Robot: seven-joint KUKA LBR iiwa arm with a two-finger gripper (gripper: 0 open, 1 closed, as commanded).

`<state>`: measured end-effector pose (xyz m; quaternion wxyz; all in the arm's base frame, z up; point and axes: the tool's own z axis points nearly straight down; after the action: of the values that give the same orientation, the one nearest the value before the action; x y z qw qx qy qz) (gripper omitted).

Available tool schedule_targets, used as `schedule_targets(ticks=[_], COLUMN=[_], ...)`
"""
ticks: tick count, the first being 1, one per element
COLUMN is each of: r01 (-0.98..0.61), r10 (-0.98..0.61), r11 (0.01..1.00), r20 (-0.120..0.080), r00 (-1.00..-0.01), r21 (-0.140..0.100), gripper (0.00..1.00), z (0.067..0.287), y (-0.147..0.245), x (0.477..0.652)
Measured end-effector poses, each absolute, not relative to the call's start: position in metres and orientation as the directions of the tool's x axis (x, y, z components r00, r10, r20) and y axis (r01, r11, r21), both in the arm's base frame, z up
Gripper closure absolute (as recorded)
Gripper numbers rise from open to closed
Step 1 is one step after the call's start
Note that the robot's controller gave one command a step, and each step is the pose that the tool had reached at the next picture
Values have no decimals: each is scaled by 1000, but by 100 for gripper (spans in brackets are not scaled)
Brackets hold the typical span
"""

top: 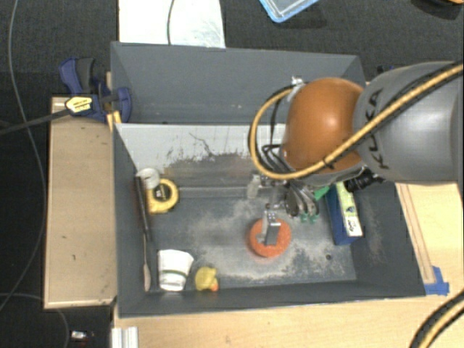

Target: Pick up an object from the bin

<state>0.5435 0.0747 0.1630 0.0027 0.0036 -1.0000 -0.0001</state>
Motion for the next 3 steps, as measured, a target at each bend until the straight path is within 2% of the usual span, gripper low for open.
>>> schedule_targets(ticks=[1, 2, 3], r01=[-5, -59, 127], r10=[-5, -59, 127], r11=[1000, 998, 992], r20=[-2, -7, -18], r00=[-1000, -998, -992], r21=[1, 1, 8], gripper=[0, 0, 100], z=[167, 96, 101], y=[74, 17, -12], x=[545, 544, 548])
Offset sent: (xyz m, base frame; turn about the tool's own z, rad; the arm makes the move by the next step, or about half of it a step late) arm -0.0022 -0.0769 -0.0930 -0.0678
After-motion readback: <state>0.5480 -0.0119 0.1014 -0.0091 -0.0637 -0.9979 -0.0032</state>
